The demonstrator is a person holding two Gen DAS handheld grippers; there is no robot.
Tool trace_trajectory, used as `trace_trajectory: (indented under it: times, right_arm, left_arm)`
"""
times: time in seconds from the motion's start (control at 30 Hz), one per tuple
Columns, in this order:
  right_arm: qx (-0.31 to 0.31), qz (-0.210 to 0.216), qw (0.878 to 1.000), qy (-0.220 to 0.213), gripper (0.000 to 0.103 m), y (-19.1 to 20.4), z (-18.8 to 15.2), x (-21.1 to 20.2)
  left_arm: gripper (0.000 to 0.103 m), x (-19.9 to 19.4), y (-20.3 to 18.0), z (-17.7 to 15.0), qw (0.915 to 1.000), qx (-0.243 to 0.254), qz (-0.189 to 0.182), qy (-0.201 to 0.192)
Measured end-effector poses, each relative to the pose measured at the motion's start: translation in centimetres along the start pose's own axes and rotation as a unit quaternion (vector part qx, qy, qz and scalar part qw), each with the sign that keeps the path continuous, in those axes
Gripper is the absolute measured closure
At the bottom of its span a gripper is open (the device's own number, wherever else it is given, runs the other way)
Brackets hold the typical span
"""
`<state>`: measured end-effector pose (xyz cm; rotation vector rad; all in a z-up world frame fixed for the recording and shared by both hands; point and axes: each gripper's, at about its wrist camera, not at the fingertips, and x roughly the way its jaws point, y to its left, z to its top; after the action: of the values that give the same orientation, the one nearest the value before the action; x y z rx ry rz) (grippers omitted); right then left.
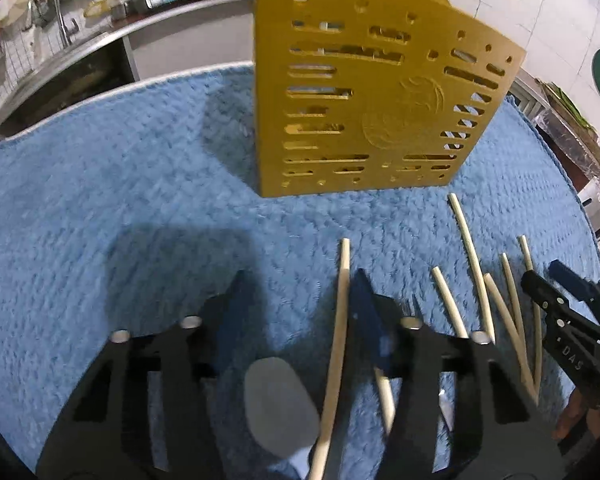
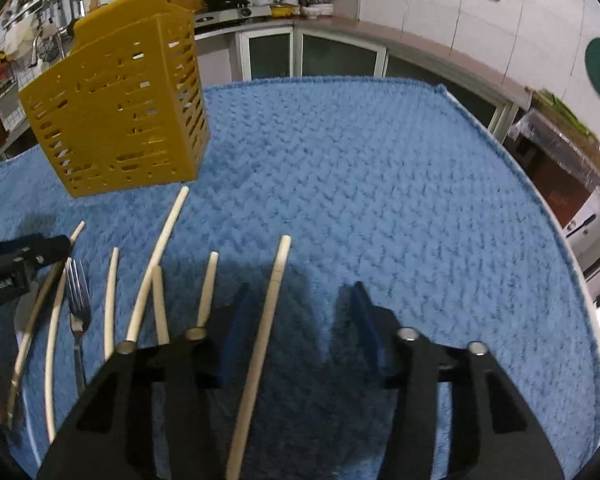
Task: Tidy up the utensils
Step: 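Close the left tool on a wooden chopstick while the right tool grasps another chopstick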
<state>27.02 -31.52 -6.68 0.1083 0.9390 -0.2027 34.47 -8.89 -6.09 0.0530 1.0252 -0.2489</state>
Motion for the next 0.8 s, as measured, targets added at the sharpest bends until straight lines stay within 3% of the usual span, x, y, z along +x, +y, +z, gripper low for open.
trace_trajectory:
  times: [0.23, 0.4, 0.57, 0.8]
  right_arm:
    - [-0.003, 0.010, 1.000, 0.018, 0.085, 0.4, 0.9, 0.8]
    - [0.001, 0.004, 0.999, 0.033, 0.087, 0.9, 1.5, 1.4]
    - [0.004, 0.006, 0.999, 0.049, 0.088, 0.8, 2.2, 1.8]
    - [0.008, 0.011, 0.999, 0.038, 0.095, 0.9, 2.0, 1.6]
  left_arm:
    - [0.072, 0.4, -0.8, 0.5, 0.9997, 0.022, 0.006, 0.010]
    - [0.077, 0.8, -1.6, 1.2, 0.9993, 0.032, 0.010, 0.019]
    - [0.091, 0.9, -1.4, 1.6, 0.9993, 0.030, 0.001, 0.024]
    - [0.097, 0.7, -0.4, 1.6, 0.9997, 0.011, -0.017, 0.014]
